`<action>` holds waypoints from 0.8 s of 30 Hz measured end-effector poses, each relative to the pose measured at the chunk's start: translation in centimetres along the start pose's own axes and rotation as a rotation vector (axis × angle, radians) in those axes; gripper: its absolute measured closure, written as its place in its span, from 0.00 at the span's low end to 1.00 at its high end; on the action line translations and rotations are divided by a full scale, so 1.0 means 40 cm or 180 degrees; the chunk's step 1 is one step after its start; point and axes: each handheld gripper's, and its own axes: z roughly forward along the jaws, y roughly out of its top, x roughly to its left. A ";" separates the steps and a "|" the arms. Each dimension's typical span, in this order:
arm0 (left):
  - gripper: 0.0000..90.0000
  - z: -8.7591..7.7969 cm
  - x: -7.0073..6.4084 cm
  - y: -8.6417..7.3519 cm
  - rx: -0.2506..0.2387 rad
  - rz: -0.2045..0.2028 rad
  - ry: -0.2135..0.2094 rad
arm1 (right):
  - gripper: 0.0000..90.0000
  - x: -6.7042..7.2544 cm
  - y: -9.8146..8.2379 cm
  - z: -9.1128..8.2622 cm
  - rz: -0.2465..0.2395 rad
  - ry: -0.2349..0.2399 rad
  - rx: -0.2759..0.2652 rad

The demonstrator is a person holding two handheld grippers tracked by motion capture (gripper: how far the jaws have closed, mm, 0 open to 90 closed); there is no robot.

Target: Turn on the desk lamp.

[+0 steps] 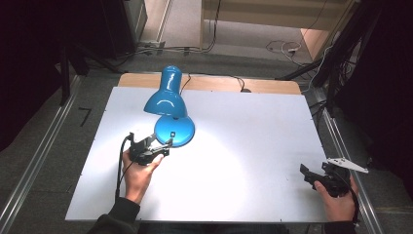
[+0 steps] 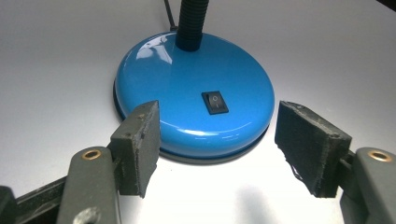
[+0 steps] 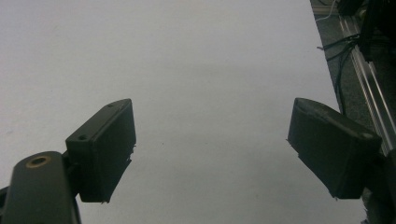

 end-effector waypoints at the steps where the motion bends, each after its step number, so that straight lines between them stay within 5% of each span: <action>1: 0.36 -0.004 0.002 -0.003 -0.0004 -0.0001 0.0007 | 0.15 0.000 0.000 0.000 -0.0002 -0.0003 0.0002; 13: 0.34 -0.052 0.024 -0.018 -0.0012 -0.0085 0.0034 | 0.15 0.001 0.000 0.001 -0.0013 -0.0006 0.0003; 24: 0.34 -0.131 0.067 -0.048 -0.0093 -0.0180 0.0246 | 0.15 0.001 0.000 0.000 -0.0019 -0.0013 0.0002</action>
